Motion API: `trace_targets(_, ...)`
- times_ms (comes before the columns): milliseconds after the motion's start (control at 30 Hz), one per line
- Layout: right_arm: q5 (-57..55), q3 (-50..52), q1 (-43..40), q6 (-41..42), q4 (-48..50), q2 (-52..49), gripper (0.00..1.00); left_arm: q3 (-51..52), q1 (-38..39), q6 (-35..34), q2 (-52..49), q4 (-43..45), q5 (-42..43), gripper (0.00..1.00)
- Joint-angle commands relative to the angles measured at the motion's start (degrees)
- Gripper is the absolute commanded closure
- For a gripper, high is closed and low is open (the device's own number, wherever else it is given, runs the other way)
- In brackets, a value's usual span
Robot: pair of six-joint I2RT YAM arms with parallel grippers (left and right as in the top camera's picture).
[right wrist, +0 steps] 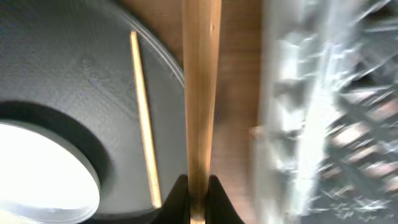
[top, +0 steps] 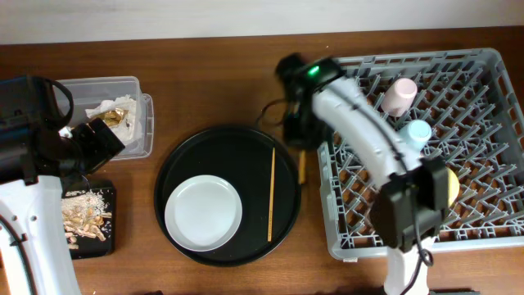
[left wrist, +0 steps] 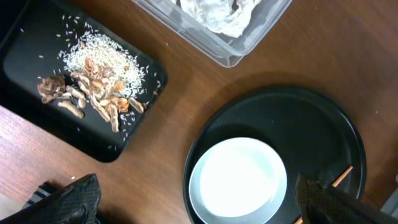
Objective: Sort waste into correct bins and load items into the dishwasher rack
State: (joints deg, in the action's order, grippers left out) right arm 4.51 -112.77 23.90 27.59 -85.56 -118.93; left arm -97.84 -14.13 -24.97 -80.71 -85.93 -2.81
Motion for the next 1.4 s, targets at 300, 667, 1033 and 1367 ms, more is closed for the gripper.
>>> trace_targets(300, 0.22, -0.24, -14.56, -28.50, -2.64, 0.48, 0.96, -0.57, -0.28, -0.28, 0.15, 0.11, 0.17, 0.01)
trace_targets(667, -3.48, 0.83, -17.07, -28.28, -0.46, 0.48, 0.96, -0.57, -0.28, -0.28, 0.15, 0.11, 0.17, 0.01)
trace_targets(1033, -3.54, 3.54, -19.12, -29.29, 1.77, 0.48, 0.65, -0.57, -0.28, -0.28, 0.15, 0.11, 0.17, 0.01)
trace_targets(1367, 8.92, 1.40, -18.69, -28.65, -2.14, 0.72, 0.66, -0.57, -0.28, -0.28, 0.15, 0.11, 0.17, 0.00)
